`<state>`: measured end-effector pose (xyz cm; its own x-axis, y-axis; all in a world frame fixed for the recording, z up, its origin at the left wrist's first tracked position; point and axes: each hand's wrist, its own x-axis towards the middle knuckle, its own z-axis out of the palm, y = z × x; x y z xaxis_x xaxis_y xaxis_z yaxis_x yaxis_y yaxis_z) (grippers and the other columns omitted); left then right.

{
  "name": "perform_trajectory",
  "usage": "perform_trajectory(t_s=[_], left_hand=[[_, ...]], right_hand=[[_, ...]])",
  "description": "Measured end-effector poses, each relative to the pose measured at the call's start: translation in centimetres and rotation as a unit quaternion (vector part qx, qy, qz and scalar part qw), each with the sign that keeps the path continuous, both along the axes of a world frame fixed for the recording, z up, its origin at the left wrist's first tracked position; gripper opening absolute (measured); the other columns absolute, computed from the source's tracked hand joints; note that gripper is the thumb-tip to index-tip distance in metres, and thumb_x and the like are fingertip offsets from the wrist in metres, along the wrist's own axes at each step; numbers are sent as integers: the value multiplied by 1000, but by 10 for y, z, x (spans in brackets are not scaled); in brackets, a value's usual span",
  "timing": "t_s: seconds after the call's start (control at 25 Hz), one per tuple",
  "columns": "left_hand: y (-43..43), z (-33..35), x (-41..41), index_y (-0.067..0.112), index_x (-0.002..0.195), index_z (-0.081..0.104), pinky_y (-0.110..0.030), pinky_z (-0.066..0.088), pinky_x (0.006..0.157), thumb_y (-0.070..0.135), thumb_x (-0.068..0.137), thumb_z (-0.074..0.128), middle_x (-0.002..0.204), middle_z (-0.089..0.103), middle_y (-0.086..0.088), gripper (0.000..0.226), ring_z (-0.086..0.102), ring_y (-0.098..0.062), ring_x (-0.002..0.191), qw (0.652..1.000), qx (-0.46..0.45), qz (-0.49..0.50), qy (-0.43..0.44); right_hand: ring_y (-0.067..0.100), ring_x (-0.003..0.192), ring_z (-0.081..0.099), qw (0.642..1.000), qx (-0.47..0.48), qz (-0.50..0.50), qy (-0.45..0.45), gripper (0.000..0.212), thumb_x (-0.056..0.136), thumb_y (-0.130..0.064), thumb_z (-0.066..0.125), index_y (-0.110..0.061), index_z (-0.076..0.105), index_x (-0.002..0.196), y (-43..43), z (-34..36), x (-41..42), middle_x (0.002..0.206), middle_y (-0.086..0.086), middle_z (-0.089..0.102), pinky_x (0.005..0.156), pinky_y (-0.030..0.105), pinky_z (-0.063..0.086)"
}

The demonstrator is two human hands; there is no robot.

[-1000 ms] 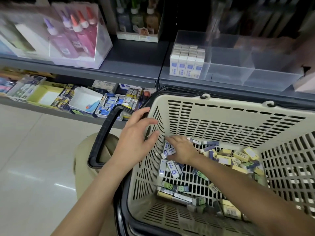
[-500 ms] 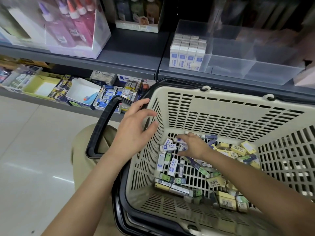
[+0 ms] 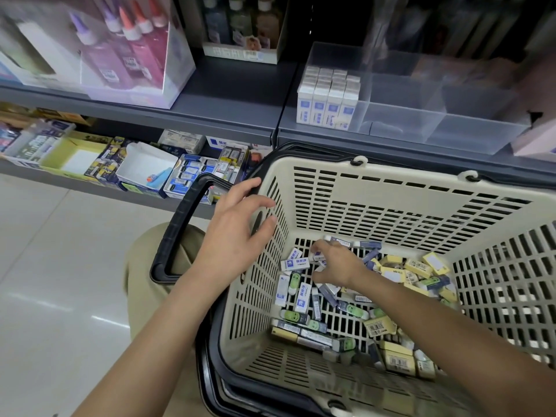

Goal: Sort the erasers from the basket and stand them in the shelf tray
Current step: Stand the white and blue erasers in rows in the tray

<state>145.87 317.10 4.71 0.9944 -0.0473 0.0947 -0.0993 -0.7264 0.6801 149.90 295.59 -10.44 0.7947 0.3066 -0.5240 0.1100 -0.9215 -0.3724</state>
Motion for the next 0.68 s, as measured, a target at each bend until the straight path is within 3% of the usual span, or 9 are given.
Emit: perform_trajectory(t_s=[0.12, 0.2, 0.24, 0.28, 0.36, 0.44, 0.52, 0.6, 0.68], left_hand=[[-9, 9, -9, 17, 109, 63, -25, 26, 106, 19, 87, 60, 133, 46, -1, 22, 38, -15, 127, 995, 16, 1, -96], [-31, 11, -18, 23, 116, 57, -24, 34, 103, 23, 87, 58, 130, 48, 5, 29, 42, -3, 123, 992, -120, -4, -46], [-46, 11, -22, 26, 122, 51, -23, 36, 102, 26, 89, 58, 133, 48, 7, 34, 42, 0, 121, 976, -214, 19, 39], [-62, 11, -24, 28, 128, 46, -25, 37, 101, 31, 91, 57, 138, 45, 7, 39, 41, -1, 122, 934, -314, 66, 157], [-89, 8, -22, 26, 130, 47, -43, 40, 96, 45, 92, 51, 142, 43, 3, 43, 44, -13, 123, 789, -459, 165, 373], [-103, 2, -15, 21, 123, 56, -52, 46, 88, 56, 92, 40, 130, 56, -5, 49, 54, -23, 117, 685, -542, 188, 449], [-109, 0, -9, 15, 106, 65, -42, 56, 75, 60, 92, 32, 106, 70, -9, 58, 67, -22, 97, 626, -618, 182, 440], [-109, 1, -6, 11, 90, 68, -32, 57, 63, 60, 90, 39, 84, 72, -11, 57, 70, -22, 77, 598, -657, 179, 422], [-107, 4, -8, 9, 85, 65, -30, 56, 58, 47, 86, 57, 75, 69, -10, 39, 69, -21, 68, 625, -652, 161, 397]], right_hand=[[12, 60, 54, 986, 133, -100, -6, 47, 74, -28, 70, -30, 46, 114, -9, 26, -5, 114, 5, 52, 58, 27, 46], [9, 49, 53, 954, 249, -168, -3, 39, 74, -23, 72, -37, 49, 102, -15, 54, -8, 97, 3, 62, 47, 25, 45], [7, 48, 54, 934, 301, -192, -8, 38, 73, -22, 72, -40, 50, 98, -16, 69, -10, 88, 2, 64, 44, 22, 45], [5, 48, 56, 915, 346, -207, -16, 37, 73, -21, 72, -40, 51, 96, -16, 84, -13, 82, 1, 64, 45, 20, 45], [0, 51, 57, 882, 409, -232, -33, 35, 73, -23, 73, -39, 54, 98, -13, 109, -22, 80, 0, 60, 47, 16, 44], [-3, 62, 59, 872, 423, -241, -53, 34, 76, -27, 73, -38, 54, 103, -7, 128, -33, 86, -1, 61, 55, 17, 48], [-2, 86, 58, 897, 381, -202, -93, 36, 84, -33, 64, -34, 52, 117, -6, 141, -43, 104, -6, 61, 77, 21, 48], [3, 113, 44, 942, 280, -107, -151, 49, 93, -37, 46, -23, 37, 140, -7, 146, -55, 127, -8, 49, 99, 22, 34], [5, 123, 29, 952, 215, 0, -218, 57, 95, -43, 34, -19, 24, 146, -5, 147, -69, 139, -7, 36, 107, 25, 25]])
